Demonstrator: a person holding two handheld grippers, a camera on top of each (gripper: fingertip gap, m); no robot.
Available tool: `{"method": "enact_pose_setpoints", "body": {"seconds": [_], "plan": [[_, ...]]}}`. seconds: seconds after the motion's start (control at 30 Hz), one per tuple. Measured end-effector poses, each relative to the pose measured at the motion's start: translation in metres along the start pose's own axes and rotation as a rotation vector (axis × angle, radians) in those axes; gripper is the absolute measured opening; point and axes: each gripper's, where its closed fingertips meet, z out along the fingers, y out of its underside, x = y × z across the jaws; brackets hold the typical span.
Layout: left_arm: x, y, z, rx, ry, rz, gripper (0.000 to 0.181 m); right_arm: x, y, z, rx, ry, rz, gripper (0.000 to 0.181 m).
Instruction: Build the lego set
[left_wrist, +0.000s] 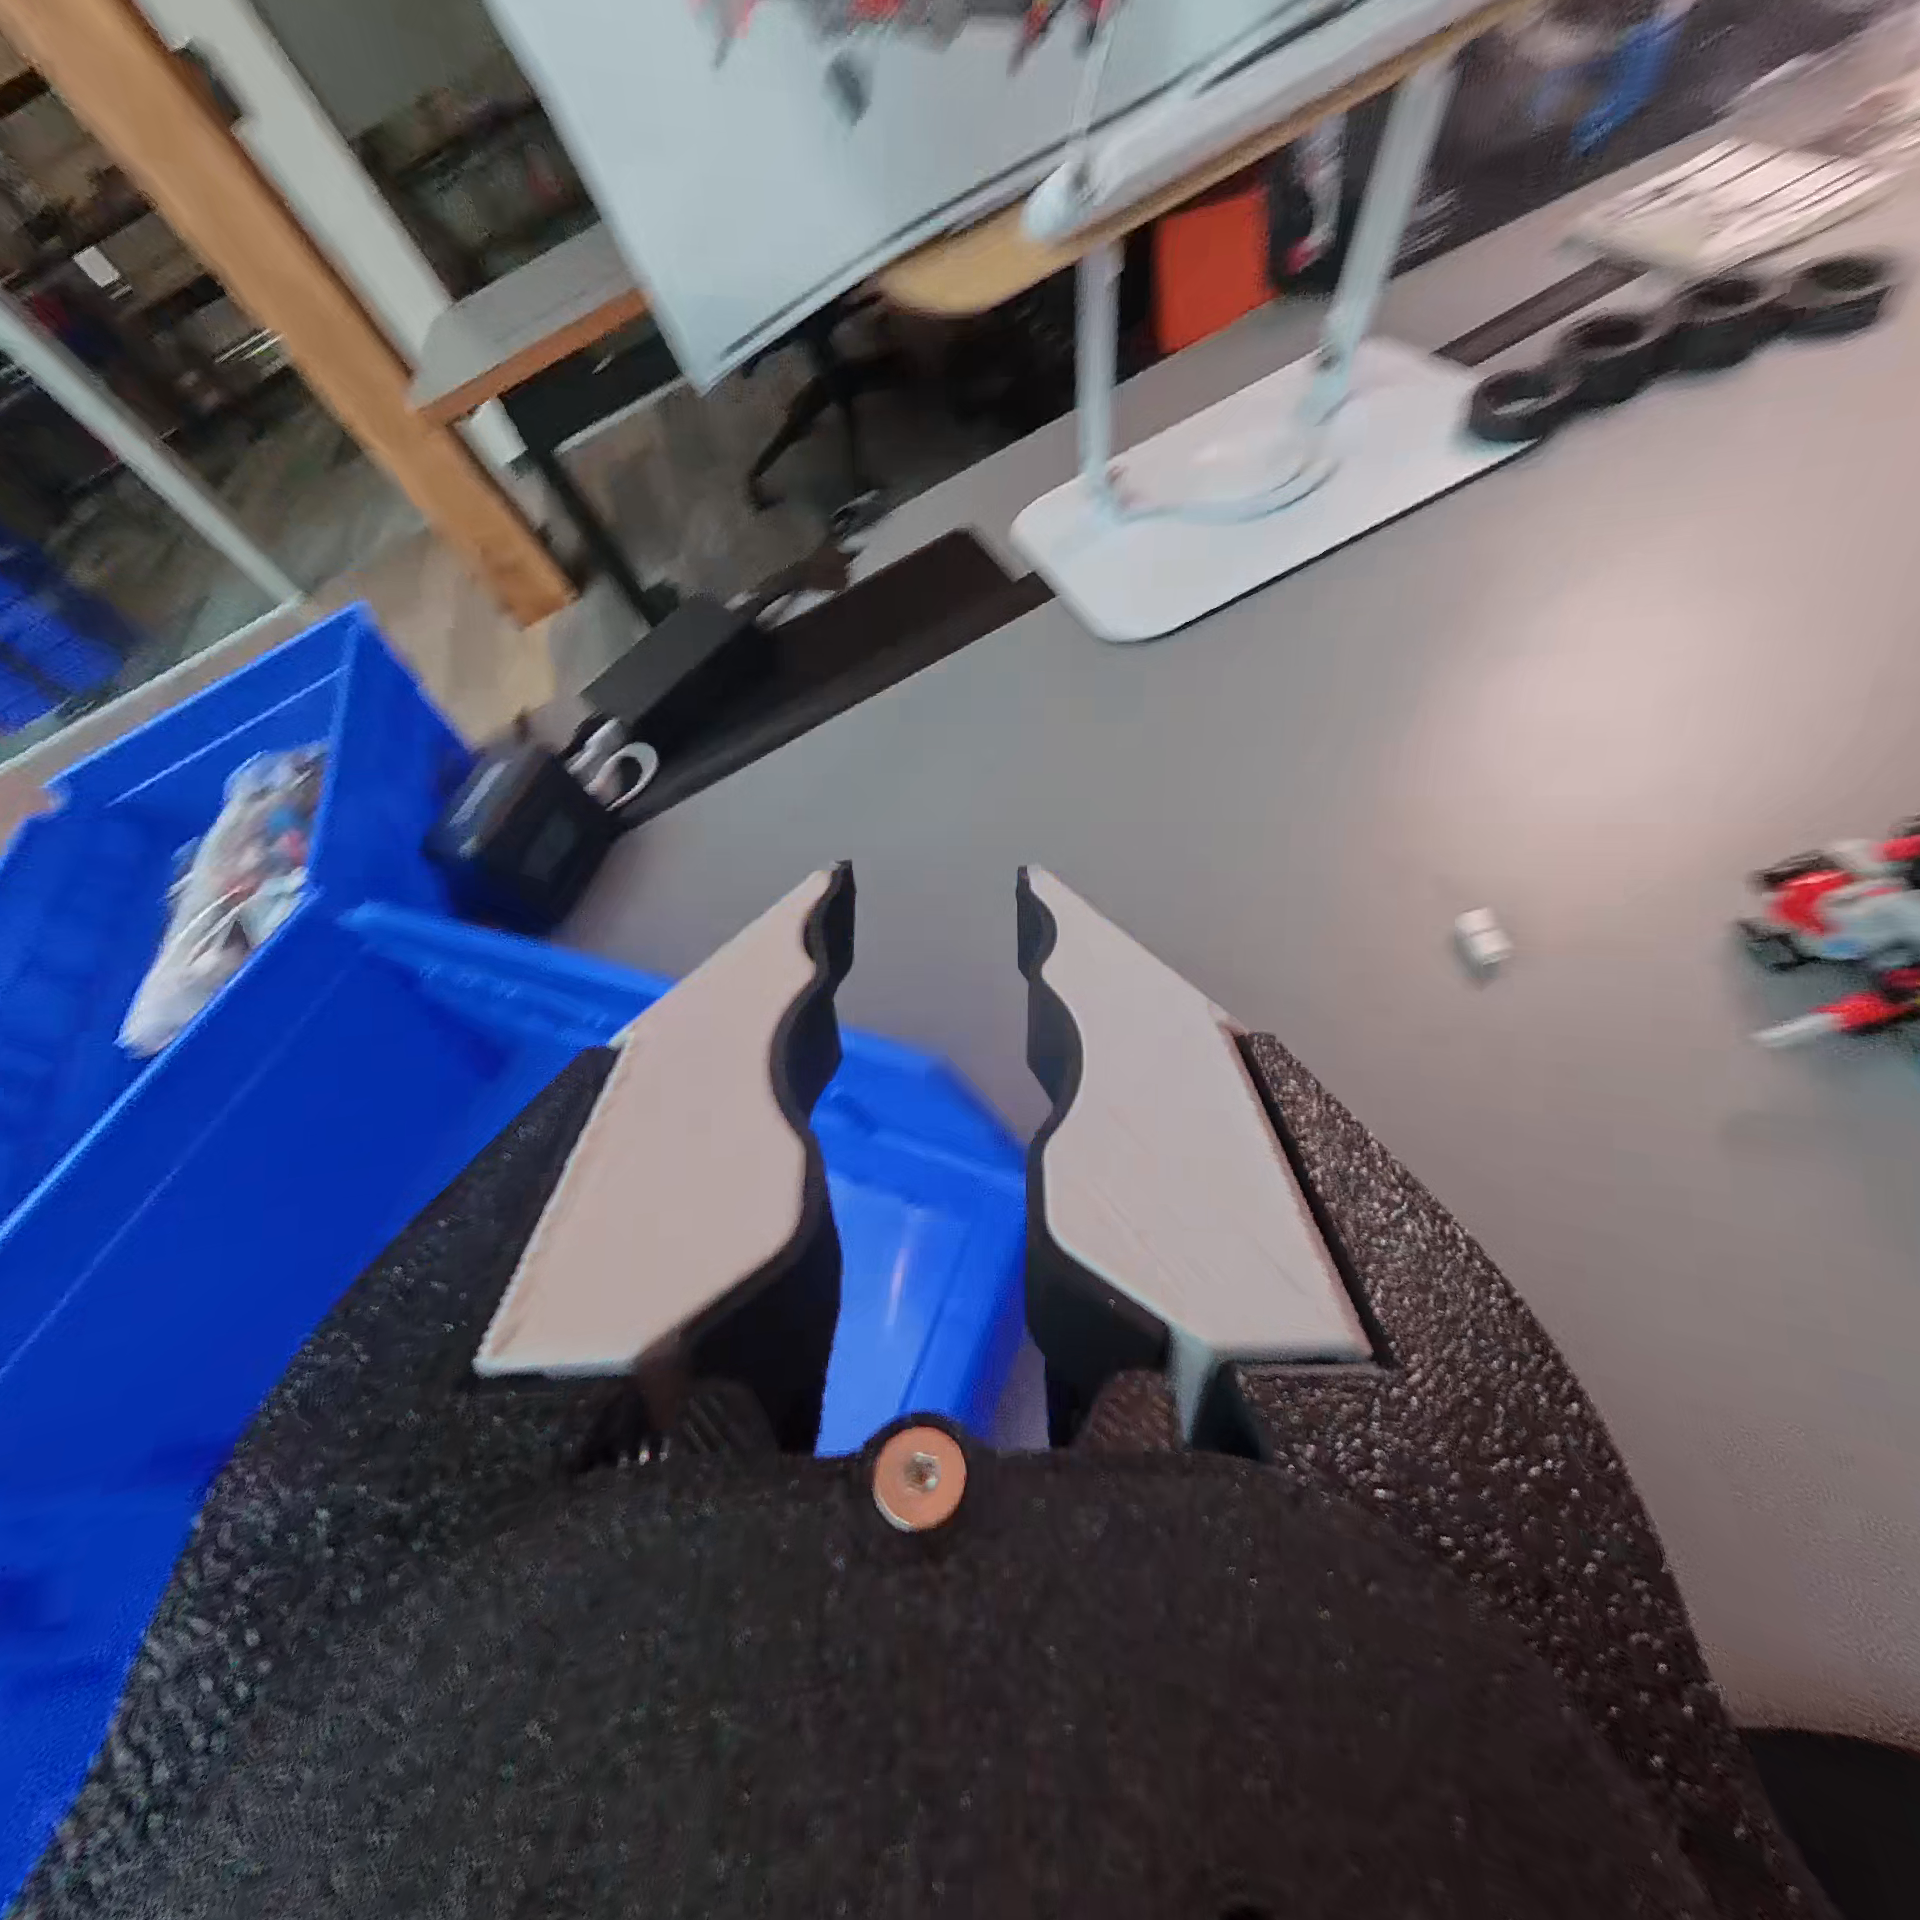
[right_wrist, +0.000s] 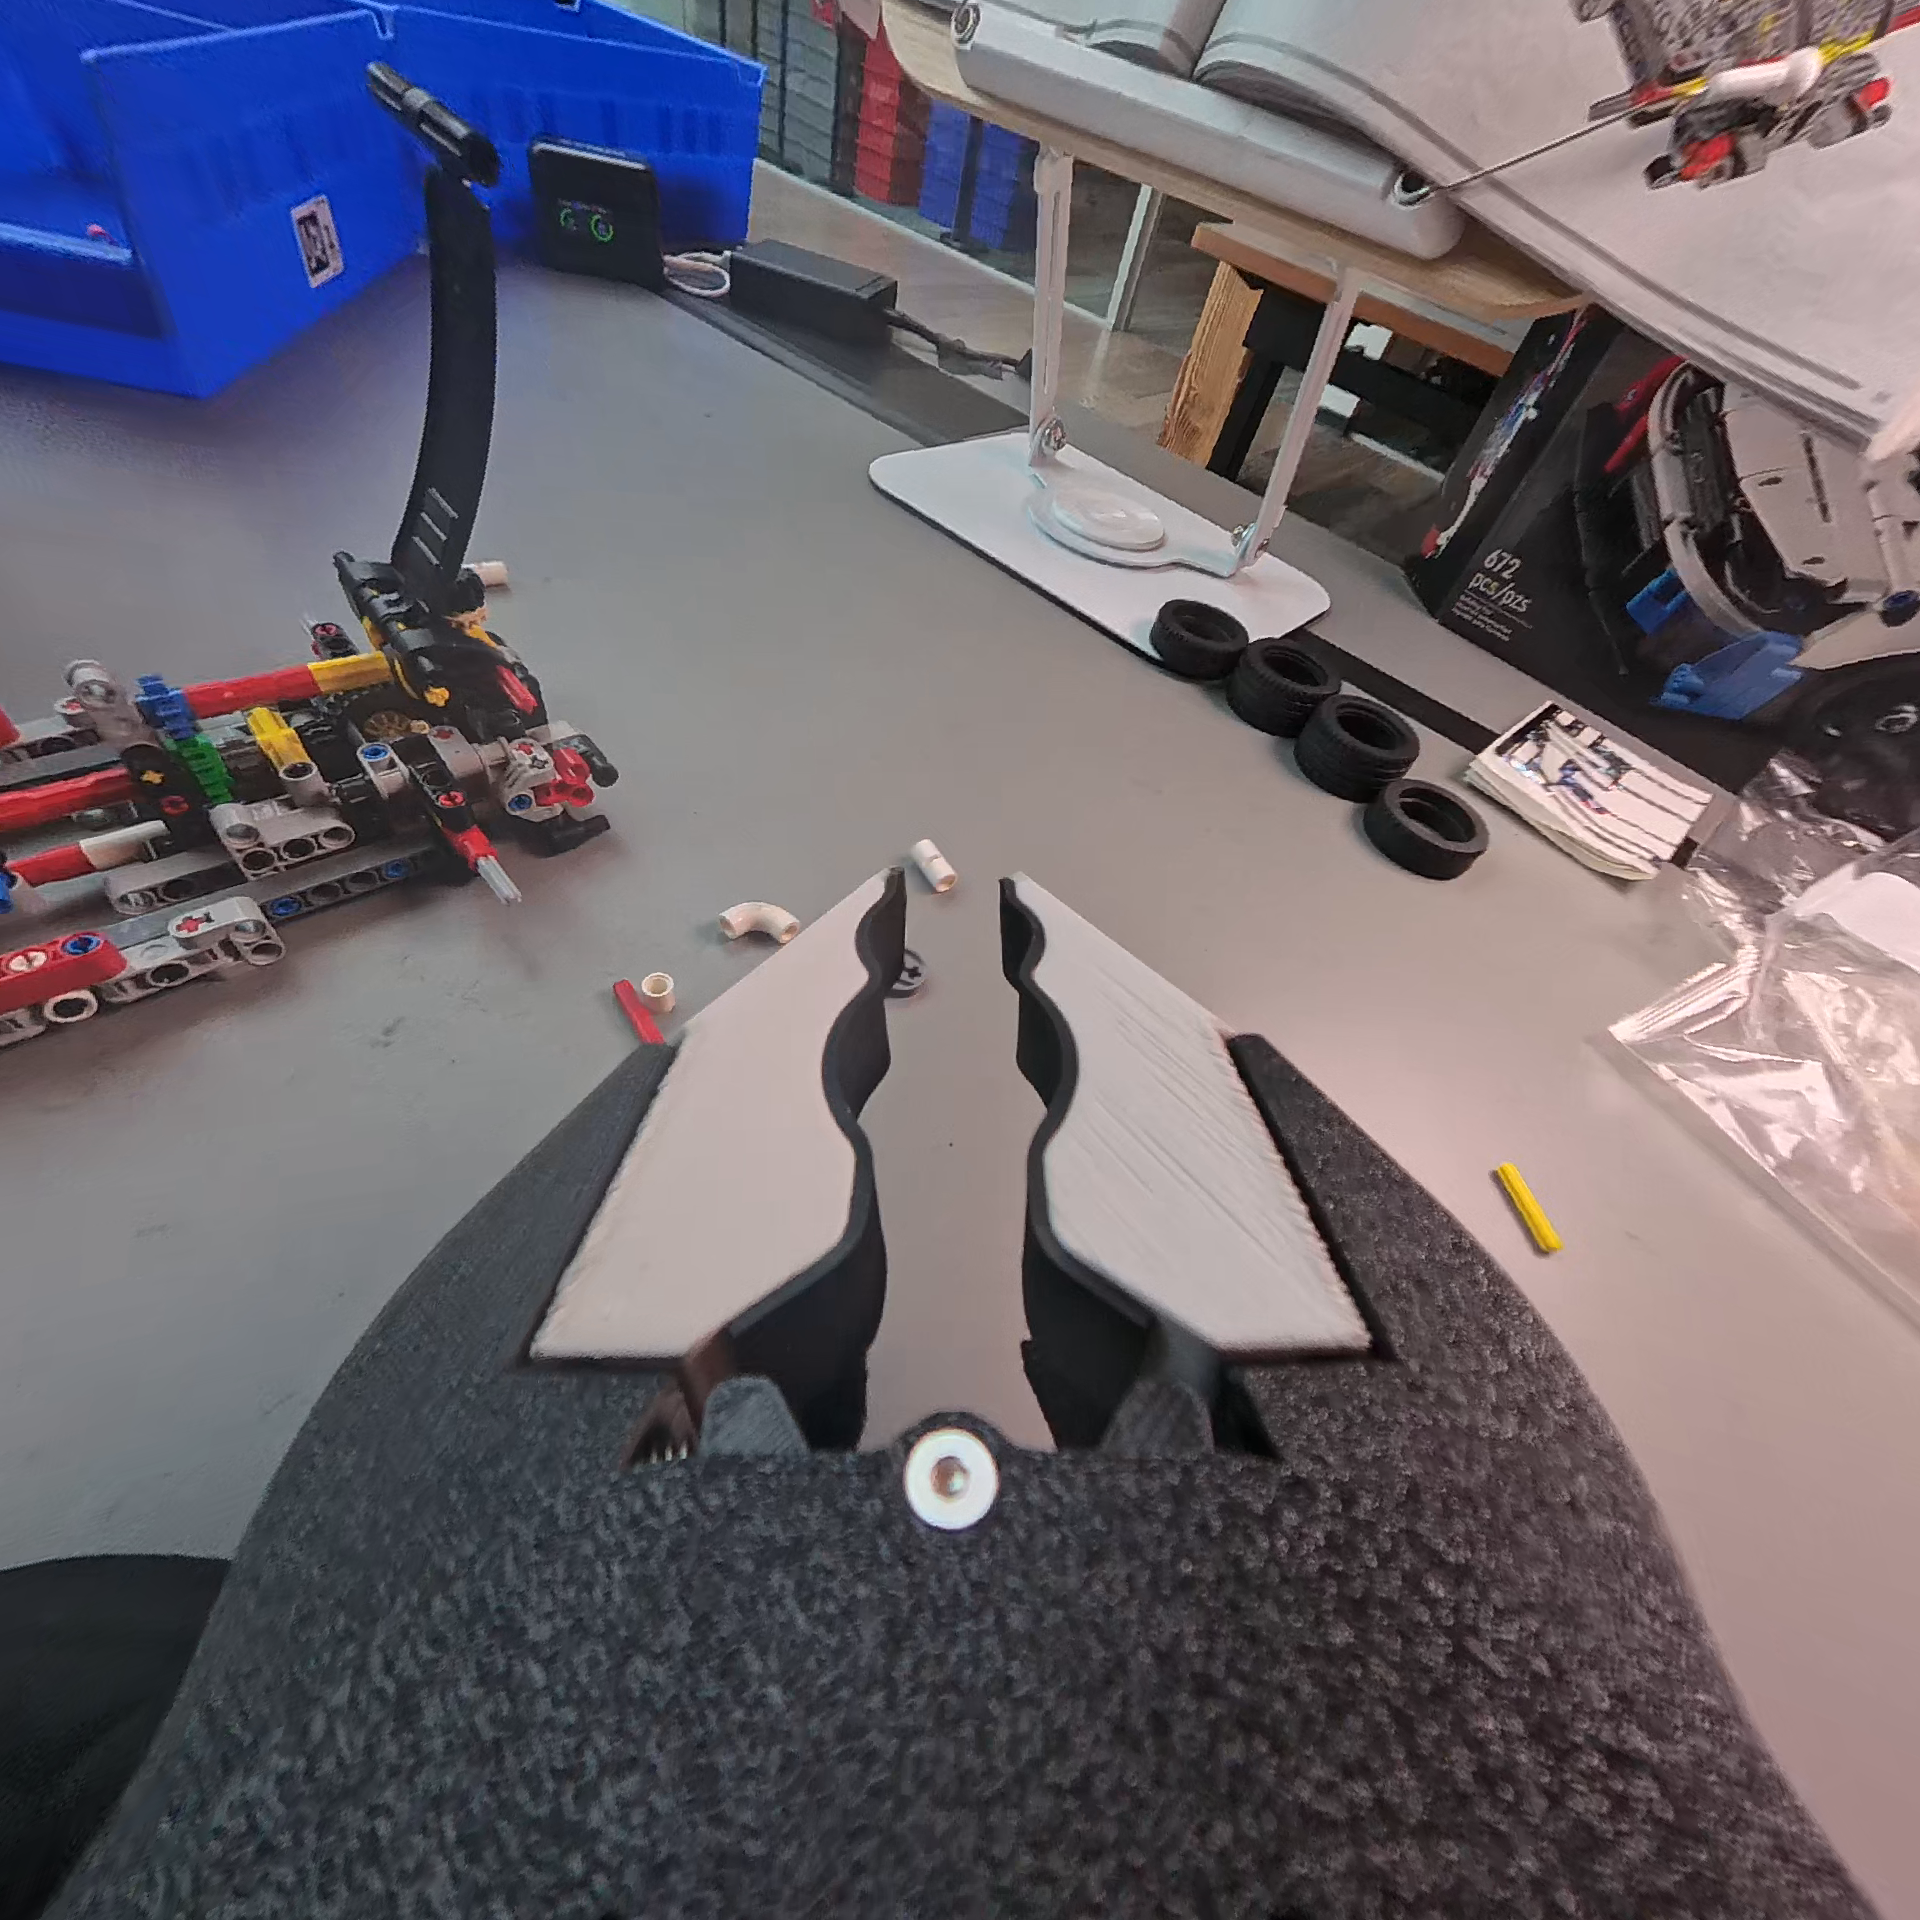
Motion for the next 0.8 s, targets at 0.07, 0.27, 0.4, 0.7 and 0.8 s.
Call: {"method": "enact_pose_setpoints", "body": {"seconds": [0.07,0.27,0.4,0.7,0.8], "plan": [[0.042,-0.024,0.003,0.082,0.177,-0.007,0.032,-0.013,0.006,0.008,-0.06,-0.106,0.024,0.018],[0.135,-0.026,0.017,0.119,0.496,0.019,0.029,-0.045,0.022,0.032,-0.256,-0.349,-0.089,0.018],[0.169,-0.005,0.016,0.086,0.611,-0.011,0.026,-0.054,0.037,0.048,-0.402,-0.464,-0.184,0.023],[0.213,-0.015,-0.016,0.127,0.932,-0.177,0.025,-0.075,0.021,0.051,-0.333,-0.614,-0.228,0.0],[0.22,-0.01,-0.015,0.106,0.943,-0.145,0.026,-0.069,0.014,0.054,-0.317,-0.532,-0.235,0.011]]}}
